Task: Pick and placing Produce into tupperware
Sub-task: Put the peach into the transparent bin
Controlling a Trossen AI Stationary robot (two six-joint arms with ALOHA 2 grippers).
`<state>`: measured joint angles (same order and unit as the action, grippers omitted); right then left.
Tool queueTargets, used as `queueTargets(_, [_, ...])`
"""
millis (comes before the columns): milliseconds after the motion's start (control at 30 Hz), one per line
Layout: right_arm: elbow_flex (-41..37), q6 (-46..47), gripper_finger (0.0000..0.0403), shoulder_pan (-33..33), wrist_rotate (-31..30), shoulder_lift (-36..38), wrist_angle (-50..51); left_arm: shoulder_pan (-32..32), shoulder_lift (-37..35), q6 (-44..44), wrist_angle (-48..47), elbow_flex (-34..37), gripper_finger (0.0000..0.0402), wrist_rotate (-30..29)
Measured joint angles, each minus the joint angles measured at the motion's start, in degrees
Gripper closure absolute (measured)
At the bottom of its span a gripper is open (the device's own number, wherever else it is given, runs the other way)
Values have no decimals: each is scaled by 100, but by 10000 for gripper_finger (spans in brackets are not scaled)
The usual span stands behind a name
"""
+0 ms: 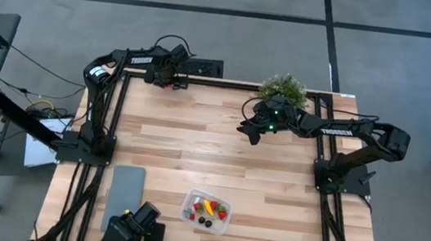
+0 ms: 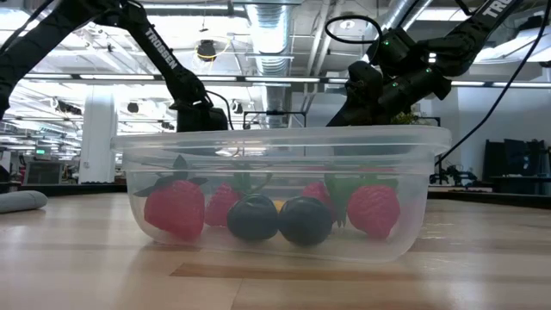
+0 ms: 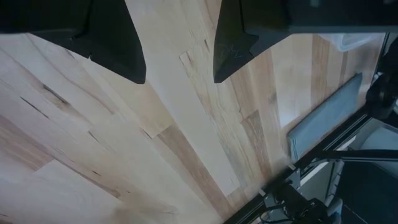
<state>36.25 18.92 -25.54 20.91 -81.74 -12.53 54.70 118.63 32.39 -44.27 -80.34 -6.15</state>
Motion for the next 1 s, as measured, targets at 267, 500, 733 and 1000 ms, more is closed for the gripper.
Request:
queueTargets(267, [0, 0, 191, 0, 0, 1, 0, 2, 5, 52, 120, -1, 196, -66])
queueTargets(500, [0, 0, 191, 0, 0, -1, 0, 6, 7, 39, 115, -2, 196, -46])
queueTargets(733, [0, 0, 191, 0, 0, 0, 0, 7, 7, 4, 76, -11, 196, -30])
queueTargets(1000, [0, -66, 191, 0, 0, 1, 1, -26, 7, -127, 73, -13, 209, -28])
